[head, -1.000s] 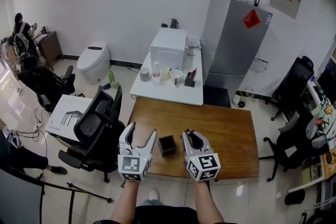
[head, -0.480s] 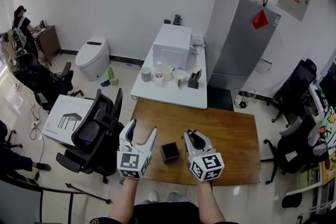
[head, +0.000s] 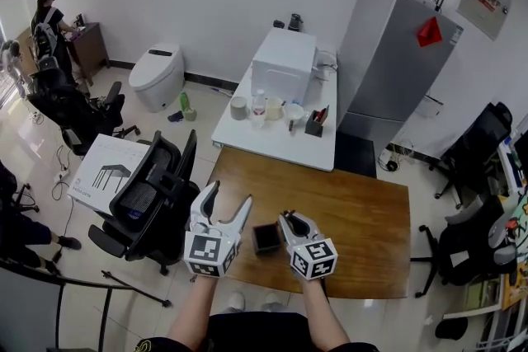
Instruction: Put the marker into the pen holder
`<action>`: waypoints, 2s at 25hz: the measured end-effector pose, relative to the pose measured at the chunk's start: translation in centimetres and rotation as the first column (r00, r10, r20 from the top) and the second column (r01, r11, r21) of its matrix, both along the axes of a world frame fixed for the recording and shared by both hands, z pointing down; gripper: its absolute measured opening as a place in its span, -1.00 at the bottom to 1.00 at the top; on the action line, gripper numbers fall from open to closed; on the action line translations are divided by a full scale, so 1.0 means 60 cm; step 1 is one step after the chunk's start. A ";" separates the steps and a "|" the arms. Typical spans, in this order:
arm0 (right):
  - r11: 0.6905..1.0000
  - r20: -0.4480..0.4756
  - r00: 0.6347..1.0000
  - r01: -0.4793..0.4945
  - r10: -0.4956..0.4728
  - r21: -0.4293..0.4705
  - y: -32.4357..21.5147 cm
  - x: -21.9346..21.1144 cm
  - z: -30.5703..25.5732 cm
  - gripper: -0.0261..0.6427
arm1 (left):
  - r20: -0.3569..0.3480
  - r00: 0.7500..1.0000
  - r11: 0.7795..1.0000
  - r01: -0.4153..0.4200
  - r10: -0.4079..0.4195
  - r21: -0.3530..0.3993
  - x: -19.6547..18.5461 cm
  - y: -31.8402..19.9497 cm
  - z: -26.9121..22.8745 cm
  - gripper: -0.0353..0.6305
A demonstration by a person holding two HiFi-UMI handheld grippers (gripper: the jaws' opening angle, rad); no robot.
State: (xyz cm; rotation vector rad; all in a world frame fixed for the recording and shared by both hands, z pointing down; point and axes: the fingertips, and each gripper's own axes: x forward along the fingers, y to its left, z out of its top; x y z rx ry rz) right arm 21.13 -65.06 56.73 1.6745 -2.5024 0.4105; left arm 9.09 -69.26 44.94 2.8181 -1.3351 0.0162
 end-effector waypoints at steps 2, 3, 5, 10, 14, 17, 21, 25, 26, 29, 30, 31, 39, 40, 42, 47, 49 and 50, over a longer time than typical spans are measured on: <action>1.000 -0.025 1.000 0.010 -0.011 -0.016 -0.005 0.001 0.043 -0.78 | 0.005 1.000 1.000 0.010 -0.010 -0.008 0.000 -0.003 0.004 0.07; 0.999 -0.042 0.999 0.018 -0.019 -0.026 -0.006 0.000 0.067 -0.78 | 0.008 1.000 1.000 0.015 -0.015 -0.014 0.000 -0.004 0.008 0.07; 0.998 -0.061 0.997 0.033 -0.036 -0.053 -0.006 -0.002 0.114 -0.78 | 0.012 1.000 0.999 0.026 -0.025 -0.022 0.000 -0.004 0.012 0.07; 0.988 -0.034 0.996 0.081 -0.086 -0.130 -0.003 -0.017 0.202 -0.78 | 0.012 0.999 0.998 0.050 -0.050 -0.025 0.003 -0.004 0.007 0.07; 0.977 -0.079 0.992 0.083 -0.100 -0.196 -0.002 -0.021 0.250 -0.78 | 0.013 0.997 0.997 0.074 -0.073 -0.023 -0.004 -0.006 0.005 0.07; 0.971 -0.111 0.987 0.087 -0.114 -0.221 -0.001 -0.021 0.272 -0.78 | 0.013 0.995 0.995 0.097 -0.097 -0.020 -0.014 -0.010 0.004 0.07; 0.964 -0.154 0.981 0.072 -0.114 -0.255 -0.001 -0.017 0.296 -0.78 | 0.009 0.992 0.992 0.124 -0.124 -0.021 -0.026 -0.013 0.001 0.07; 0.953 -0.191 0.977 0.034 -0.095 -0.301 0.002 -0.008 0.314 -0.78 | -0.025 0.991 0.992 0.128 -0.129 -0.006 -0.032 -0.011 -0.005 0.07; 0.951 -0.193 0.977 0.029 -0.092 -0.307 0.002 -0.008 0.316 -0.78 | -0.035 0.991 0.992 0.129 -0.129 0.000 -0.032 -0.009 -0.009 0.04; 0.946 -0.211 0.971 0.039 -0.112 -0.323 0.005 -0.014 0.321 -0.78 | -0.034 0.991 0.992 0.127 -0.127 0.007 -0.028 -0.005 -0.013 0.03; 0.943 -0.223 0.967 0.046 -0.125 -0.330 0.005 -0.017 0.322 -0.78 | -0.032 0.992 0.992 0.124 -0.124 0.005 -0.025 -0.003 -0.012 0.03; 0.940 -0.237 0.962 0.053 -0.139 -0.338 0.006 -0.021 0.323 -0.78 | -0.032 0.992 0.993 0.121 -0.121 0.003 -0.022 -0.002 -0.011 0.03; 0.892 -0.304 0.930 0.049 -0.205 -0.450 0.001 -0.040 0.331 -0.78 | -0.056 0.990 0.992 0.128 -0.127 0.008 -0.032 0.009 -0.016 0.03; 0.888 -0.300 0.931 0.049 -0.206 -0.457 0.001 -0.042 0.333 -0.77 | -0.058 0.990 0.992 0.130 -0.129 0.007 -0.034 0.010 -0.016 0.03; 0.887 -0.285 0.937 0.051 -0.201 -0.459 0.002 -0.045 0.332 -0.69 | -0.061 0.989 0.991 0.134 -0.134 0.006 -0.040 0.012 -0.016 0.03; 0.901 -0.241 0.958 0.039 -0.157 -0.432 0.001 -0.040 0.312 -0.33 | -0.065 0.988 0.991 0.137 -0.137 -0.002 -0.050 0.016 -0.014 0.03; 0.921 -0.198 0.972 0.044 -0.129 -0.386 -0.004 -0.037 0.281 -0.30 | -0.068 0.989 0.991 0.133 -0.133 -0.004 -0.052 0.017 -0.014 0.03; 0.934 -0.175 0.978 0.044 -0.113 -0.355 -0.008 -0.035 0.259 -0.30 | -0.069 0.989 0.991 0.131 -0.131 -0.004 -0.053 0.018 -0.015 0.03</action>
